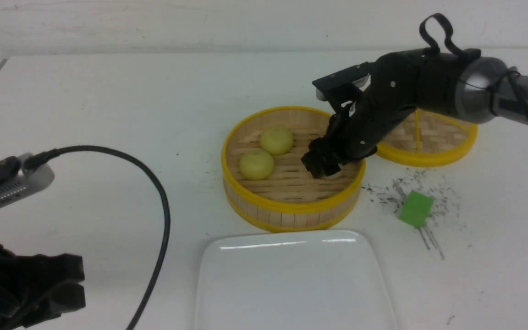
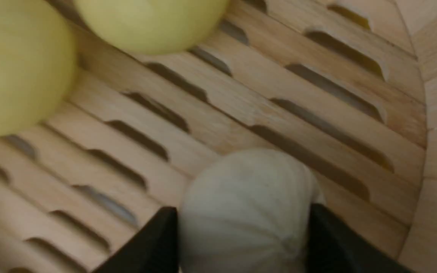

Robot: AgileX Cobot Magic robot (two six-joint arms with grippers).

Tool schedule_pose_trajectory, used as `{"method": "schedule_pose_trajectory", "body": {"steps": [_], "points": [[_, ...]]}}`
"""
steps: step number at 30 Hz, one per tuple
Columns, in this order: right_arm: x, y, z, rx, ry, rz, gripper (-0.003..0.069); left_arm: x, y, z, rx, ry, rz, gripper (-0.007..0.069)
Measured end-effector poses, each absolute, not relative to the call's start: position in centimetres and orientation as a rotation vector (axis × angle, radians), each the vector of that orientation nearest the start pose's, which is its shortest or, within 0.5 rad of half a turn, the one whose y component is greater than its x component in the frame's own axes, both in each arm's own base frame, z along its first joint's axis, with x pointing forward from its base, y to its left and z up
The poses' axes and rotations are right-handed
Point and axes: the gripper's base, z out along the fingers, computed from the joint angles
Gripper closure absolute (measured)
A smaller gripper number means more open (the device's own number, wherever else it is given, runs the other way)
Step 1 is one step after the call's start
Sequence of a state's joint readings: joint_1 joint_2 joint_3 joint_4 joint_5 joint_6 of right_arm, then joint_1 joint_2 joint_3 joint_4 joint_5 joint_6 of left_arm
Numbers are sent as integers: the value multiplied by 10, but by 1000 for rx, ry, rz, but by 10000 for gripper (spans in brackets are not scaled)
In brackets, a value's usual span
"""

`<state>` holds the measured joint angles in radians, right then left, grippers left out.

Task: Put the steamed buns into the plate on the white tablecloth.
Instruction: 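Reach toward a bun in the bamboo steamer with the right gripper, then move the steamed bun from the bamboo steamer onto the white plate with the right gripper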

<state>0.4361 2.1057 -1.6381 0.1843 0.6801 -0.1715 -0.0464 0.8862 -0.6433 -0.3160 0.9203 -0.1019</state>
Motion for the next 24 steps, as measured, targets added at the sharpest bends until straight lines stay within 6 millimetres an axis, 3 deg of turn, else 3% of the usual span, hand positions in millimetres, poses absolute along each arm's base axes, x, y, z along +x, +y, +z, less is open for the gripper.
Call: {"method": "schedule_pose_trajectory", "body": {"steps": [2, 3, 4, 6, 8, 11, 13, 16, 20, 22, 23, 24], "points": [[415, 205, 197, -652, 2552, 284, 375, 145, -28, 272, -234, 2629, -426, 389], [415, 205, 197, -652, 2552, 285, 388, 145, -28, 272, -233, 2629, -424, 389], [414, 204, 202, -657, 2547, 281, 497, 145, -27, 272, -225, 2632, -404, 388], [409, 202, 214, -667, 2550, 282, 618, 145, -26, 272, -219, 2633, -391, 388], [406, 201, 223, -671, 2550, 285, 634, 145, -26, 272, -219, 2634, -389, 388], [383, 192, 269, -696, 2551, 299, 636, 145, -26, 271, -218, 2637, -386, 388], [359, 183, 305, -720, 2571, 324, 636, 144, -26, 271, -217, 2643, -387, 388], [317, 171, 343, -729, 2637, 424, 636, 144, -26, 271, -217, 2650, -387, 388], [281, 169, 346, -747, 2687, 550, 636, 144, -26, 271, -216, 2652, -388, 388], [258, 178, 318, -807, 2726, 601, 636, 144, -26, 271, -216, 2652, -386, 388], [255, 179, 313, -815, 2738, 601, 636, 144, -26, 271, -216, 2652, -386, 388], [245, 188, 289, -845, 2751, 598, 635, 144, -26, 271, -216, 2649, -386, 388]]}}
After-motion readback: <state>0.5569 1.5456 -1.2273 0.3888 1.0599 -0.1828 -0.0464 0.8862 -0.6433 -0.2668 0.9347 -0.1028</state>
